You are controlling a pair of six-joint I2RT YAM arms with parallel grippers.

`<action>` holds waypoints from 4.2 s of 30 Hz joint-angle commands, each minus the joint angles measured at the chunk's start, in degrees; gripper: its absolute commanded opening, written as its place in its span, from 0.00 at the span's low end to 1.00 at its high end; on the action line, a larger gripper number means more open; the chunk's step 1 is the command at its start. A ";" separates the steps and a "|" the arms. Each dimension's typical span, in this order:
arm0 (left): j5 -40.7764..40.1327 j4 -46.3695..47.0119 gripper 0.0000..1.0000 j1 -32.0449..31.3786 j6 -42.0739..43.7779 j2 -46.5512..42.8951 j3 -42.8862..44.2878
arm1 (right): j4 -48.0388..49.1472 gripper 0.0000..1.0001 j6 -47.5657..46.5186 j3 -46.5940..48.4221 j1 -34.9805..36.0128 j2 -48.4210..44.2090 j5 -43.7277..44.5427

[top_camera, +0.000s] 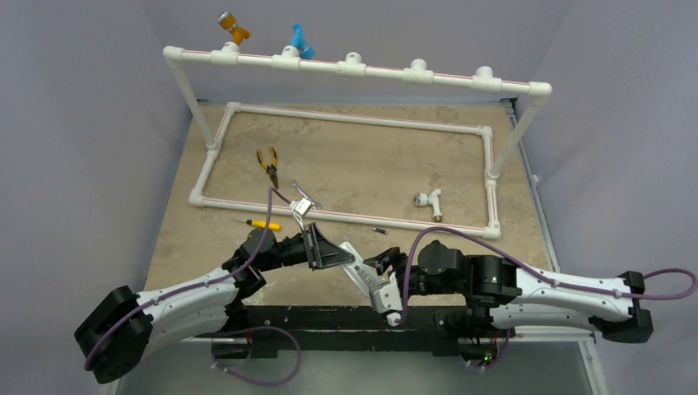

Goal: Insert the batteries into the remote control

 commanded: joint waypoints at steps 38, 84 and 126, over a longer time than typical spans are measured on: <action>2.71 4.95 0.00 -0.52 -0.54 1.78 1.29 | -2.30 0.70 7.59 0.51 -0.32 -2.24 -6.18; 12.60 -27.73 0.00 24.32 15.47 -9.04 11.71 | 24.04 0.58 60.90 -12.45 36.46 13.90 39.15; 13.38 -27.44 0.00 24.94 15.55 -9.82 10.05 | 30.39 0.48 88.30 -13.69 43.14 33.88 38.37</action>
